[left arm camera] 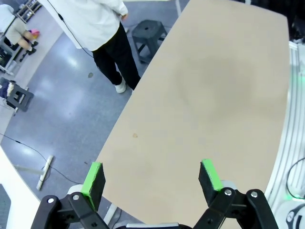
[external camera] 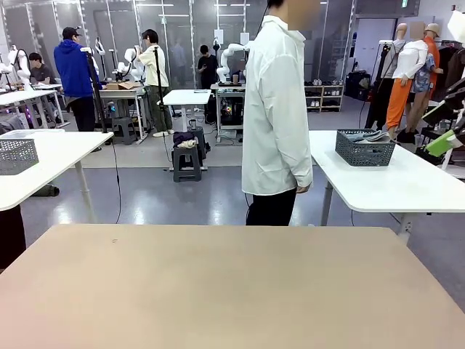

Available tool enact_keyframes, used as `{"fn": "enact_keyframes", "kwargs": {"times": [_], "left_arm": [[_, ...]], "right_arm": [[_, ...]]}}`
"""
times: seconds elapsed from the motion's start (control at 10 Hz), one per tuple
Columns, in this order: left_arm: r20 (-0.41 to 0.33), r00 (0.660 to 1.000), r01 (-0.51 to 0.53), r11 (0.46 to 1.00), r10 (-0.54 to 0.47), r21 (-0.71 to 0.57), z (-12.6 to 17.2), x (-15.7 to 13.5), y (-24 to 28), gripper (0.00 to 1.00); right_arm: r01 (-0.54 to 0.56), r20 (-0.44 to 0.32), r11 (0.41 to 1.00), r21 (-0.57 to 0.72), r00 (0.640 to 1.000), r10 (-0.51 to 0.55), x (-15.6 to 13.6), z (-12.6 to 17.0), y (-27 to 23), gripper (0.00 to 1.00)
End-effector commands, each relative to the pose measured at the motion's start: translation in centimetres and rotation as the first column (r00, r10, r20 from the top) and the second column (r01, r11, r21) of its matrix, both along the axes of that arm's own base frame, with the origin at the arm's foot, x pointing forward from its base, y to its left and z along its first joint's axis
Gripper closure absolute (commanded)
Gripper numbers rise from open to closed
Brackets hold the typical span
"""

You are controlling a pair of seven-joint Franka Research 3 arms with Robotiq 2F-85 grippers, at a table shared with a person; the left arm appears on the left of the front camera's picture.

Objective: Fold the towels and place them in the basket.
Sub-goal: When a person lays out a Towel with hook on the table, fold it in half twice.

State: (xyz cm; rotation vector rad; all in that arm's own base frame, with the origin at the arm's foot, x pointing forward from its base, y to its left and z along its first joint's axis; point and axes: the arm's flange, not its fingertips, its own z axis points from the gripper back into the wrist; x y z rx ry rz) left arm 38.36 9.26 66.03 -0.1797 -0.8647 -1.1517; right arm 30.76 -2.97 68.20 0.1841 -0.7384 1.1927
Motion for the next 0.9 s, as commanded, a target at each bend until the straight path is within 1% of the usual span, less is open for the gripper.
{"fn": "enact_keyframes", "kwargs": {"times": [0.0,0.1,0.4,0.5,0.6,0.8], "left_arm": [[-0.001,1.0,-0.012,1.0,0.012,0.005,0.7,-0.4,-0.7,0.0],[0.0,1.0,0.0,1.0,0.0,0.0,0.0,0.0,0.0,0.0],[0.0,1.0,0.0,1.0,0.0,0.0,0.0,0.0,0.0,0.0],[-0.004,1.0,-0.026,1.0,0.026,0.005,0.1,-0.1,0.0,0.0],[-0.004,1.0,-0.01,1.0,0.01,0.012,0.5,0.3,0.2,0.0],[0.014,1.0,0.009,1.0,-0.009,0.023,2.3,0.3,1.4,0.0]], "right_arm": [[-0.002,0.017,1.0,-0.004,1.0,0.002,0.1,-0.1,-0.2,0.0],[0.0,0.0,1.0,0.0,1.0,0.0,0.0,0.0,0.0,0.0],[0.016,0.001,1.0,0.0,1.0,-0.016,-0.1,0.1,-0.1,0.0],[-0.016,-0.02,1.0,-0.007,1.0,0.016,0.5,-0.6,-0.1,0.0],[-0.047,-0.012,0.999,-0.018,0.999,0.047,0.5,0.1,-0.6,0.0],[-0.077,0.0,0.997,-0.017,0.997,0.077,0.2,1.9,-1.6,0.0]]}}
